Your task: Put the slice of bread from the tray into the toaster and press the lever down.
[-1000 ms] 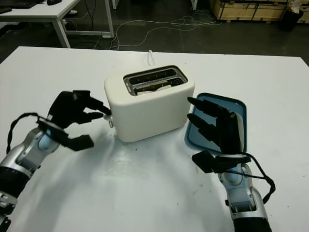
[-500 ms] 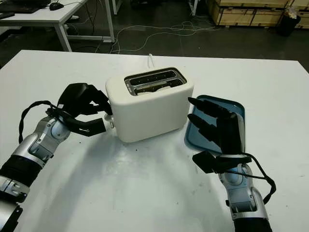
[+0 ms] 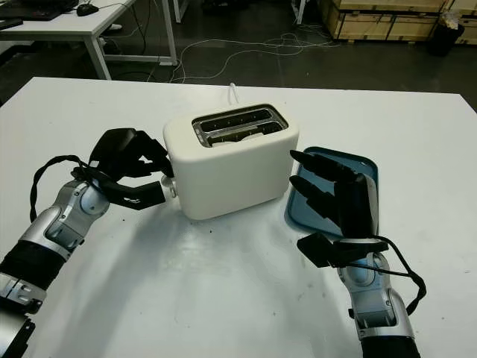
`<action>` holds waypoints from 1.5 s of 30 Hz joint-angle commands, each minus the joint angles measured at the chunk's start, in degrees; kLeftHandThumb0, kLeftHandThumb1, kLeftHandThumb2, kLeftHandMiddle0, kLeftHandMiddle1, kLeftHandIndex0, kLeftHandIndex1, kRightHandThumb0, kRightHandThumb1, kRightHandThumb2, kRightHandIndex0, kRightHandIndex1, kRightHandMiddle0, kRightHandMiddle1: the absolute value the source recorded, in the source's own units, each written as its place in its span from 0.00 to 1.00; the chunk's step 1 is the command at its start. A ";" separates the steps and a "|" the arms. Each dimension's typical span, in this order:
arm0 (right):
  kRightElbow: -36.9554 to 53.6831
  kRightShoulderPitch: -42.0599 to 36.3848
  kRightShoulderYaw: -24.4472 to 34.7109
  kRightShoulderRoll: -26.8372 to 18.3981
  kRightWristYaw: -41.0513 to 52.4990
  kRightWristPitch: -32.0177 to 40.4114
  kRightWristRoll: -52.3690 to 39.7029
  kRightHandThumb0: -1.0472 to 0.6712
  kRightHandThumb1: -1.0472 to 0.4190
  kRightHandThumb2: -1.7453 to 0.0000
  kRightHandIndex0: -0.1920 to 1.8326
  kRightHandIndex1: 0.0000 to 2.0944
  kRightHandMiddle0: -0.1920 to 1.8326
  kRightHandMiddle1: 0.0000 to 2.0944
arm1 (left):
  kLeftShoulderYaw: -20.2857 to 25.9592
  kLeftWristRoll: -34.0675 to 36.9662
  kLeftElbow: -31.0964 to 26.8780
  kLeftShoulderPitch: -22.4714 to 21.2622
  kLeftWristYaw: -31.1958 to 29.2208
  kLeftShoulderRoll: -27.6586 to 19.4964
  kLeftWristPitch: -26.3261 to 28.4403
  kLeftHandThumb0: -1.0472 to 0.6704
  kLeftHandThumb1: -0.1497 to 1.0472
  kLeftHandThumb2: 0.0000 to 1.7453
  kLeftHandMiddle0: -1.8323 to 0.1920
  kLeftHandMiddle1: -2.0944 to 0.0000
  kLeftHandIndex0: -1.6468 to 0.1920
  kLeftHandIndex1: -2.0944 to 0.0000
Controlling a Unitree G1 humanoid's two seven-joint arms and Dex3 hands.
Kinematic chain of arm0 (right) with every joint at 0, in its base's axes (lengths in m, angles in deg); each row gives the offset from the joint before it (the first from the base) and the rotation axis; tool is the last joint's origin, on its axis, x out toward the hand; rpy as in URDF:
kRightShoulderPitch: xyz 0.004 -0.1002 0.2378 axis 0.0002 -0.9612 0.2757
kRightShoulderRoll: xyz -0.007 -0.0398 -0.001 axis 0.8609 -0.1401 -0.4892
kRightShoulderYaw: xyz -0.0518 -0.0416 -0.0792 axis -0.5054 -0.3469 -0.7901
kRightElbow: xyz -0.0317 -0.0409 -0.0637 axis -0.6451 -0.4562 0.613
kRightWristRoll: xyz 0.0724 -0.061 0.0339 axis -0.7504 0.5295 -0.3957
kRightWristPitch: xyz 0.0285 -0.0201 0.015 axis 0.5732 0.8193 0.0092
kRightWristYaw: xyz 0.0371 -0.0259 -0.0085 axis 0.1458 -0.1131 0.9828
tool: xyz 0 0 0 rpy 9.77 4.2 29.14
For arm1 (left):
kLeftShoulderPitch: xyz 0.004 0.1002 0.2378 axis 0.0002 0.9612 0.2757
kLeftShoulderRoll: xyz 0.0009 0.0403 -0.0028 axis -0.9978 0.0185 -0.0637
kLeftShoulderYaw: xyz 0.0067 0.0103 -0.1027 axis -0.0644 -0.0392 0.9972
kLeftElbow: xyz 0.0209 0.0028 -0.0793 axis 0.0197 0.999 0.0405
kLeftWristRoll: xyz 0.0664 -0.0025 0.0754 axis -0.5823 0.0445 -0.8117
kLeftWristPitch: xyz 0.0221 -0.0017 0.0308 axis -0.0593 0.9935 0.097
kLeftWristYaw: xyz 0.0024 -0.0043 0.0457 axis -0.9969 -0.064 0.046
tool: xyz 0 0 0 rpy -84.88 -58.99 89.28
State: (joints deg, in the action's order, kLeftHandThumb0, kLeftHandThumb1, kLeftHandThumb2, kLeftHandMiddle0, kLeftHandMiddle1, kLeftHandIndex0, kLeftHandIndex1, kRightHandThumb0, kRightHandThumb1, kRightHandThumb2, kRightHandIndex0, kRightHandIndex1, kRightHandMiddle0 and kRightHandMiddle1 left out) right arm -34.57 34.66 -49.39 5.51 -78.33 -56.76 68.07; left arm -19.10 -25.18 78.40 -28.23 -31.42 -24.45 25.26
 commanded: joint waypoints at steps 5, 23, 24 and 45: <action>-0.20 -0.45 0.75 -0.89 0.84 -0.28 -1.45 0.38 0.09 0.97 0.52 0.21 0.57 0.00 | -16.12 -7.54 13.31 8.08 -15.69 11.23 9.73 0.55 0.83 0.01 0.49 0.73 0.27 1.00; -2.54 1.01 0.83 0.42 -1.26 -1.35 -1.77 0.39 0.09 0.97 0.53 0.20 0.57 0.00 | -1.99 2.90 -7.78 16.54 5.15 -0.42 -13.11 0.51 0.88 0.01 0.56 0.28 0.26 1.00; -3.15 1.43 0.94 0.53 -1.34 -1.35 -2.13 0.39 0.09 0.97 0.53 0.20 0.56 0.00 | -0.80 4.06 -8.69 17.11 5.28 -0.60 -13.67 0.50 0.88 0.02 0.56 0.31 0.27 1.00; -5.34 6.80 5.79 -1.41 7.04 3.21 -14.39 0.32 0.09 0.94 0.54 0.08 0.51 0.00 | 21.96 12.15 -28.47 26.06 5.07 1.73 -8.84 0.38 0.89 0.01 0.60 0.36 0.33 1.00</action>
State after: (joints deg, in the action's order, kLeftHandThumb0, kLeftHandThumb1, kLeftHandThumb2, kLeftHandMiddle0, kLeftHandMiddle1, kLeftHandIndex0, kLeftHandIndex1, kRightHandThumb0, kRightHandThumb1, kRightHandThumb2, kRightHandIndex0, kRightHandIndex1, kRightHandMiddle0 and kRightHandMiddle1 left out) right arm -41.08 40.61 -44.08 4.61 -72.00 -54.67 54.85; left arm 1.54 -13.64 51.31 -2.86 -26.78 -23.15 15.66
